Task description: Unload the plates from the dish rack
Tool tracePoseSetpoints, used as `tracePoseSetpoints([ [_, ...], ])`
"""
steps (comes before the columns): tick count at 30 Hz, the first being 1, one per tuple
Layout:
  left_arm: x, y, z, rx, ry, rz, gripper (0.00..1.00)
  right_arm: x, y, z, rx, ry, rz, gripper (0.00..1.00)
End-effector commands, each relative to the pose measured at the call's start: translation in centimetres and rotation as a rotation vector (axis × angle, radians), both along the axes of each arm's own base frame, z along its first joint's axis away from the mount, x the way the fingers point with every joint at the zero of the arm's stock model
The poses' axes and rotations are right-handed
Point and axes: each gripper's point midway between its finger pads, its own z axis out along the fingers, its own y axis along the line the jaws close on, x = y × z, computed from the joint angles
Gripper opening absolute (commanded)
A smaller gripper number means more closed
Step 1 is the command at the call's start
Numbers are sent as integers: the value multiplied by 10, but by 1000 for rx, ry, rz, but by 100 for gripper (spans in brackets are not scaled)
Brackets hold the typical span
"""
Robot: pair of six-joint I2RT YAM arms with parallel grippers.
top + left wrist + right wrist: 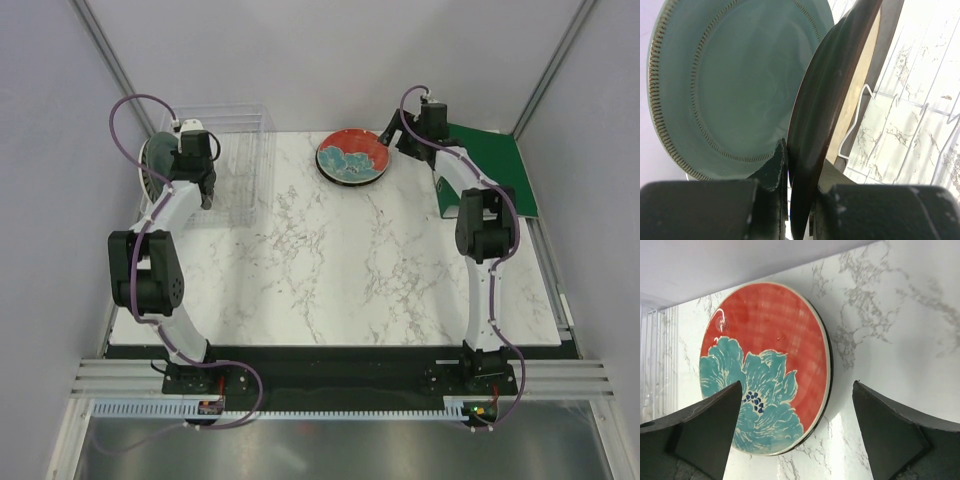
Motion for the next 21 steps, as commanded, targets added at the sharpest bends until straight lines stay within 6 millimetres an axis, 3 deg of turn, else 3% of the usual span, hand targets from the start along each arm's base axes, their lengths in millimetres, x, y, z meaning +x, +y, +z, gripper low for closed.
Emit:
tracePoseSetpoints([
  [1, 16, -8, 36, -57, -132, -23, 2, 1, -23, 53, -120, -102, -50, 98],
  [4, 13, -11, 56, -71, -171, -41, 2, -5, -24, 49, -123, -79, -49, 98],
  [6, 11, -14, 68, -84, -191, -57, 2, -11, -22, 61, -121, -94, -45, 98],
  [7, 11, -19, 75, -101, -203, -80, 2, -18, -19, 55, -119, -78, -34, 98],
  [8, 9, -20, 87, -108, -223, -86, 2, -22, -17, 72, -110, -109, -29, 98],
  [9, 7, -22, 92, -114, -226, -97, 2, -28, -11, 76, -96, -116, -8, 98],
  [10, 6, -26, 95, -125, -228, -117, 2, -37, -4, 68, -89, -96, 12, 98],
  [11, 3, -26, 104, -130, -245, -121, 2, -42, 0, 87, -73, -136, 23, 98],
  [12, 1, -27, 105, -135, -243, -123, 2, -49, 9, 92, -50, -145, 59, 98],
  [13, -1, -28, 106, -137, -244, -126, 2, -59, 18, 85, -36, -123, 84, 98],
  [14, -4, -28, 114, -138, -261, -131, 2, -65, 24, 98, -24, -149, 106, 98],
  [16, -10, -26, 124, -135, -279, -120, 2, -83, 41, 92, 8, -128, 166, 98],
  [17, -13, -27, 131, -137, -296, -122, 2, -88, 47, 104, 24, -155, 183, 98],
  [21, -25, -24, 170, -115, -349, -119, 2, -110, 76, 106, 83, -144, 284, 98],
])
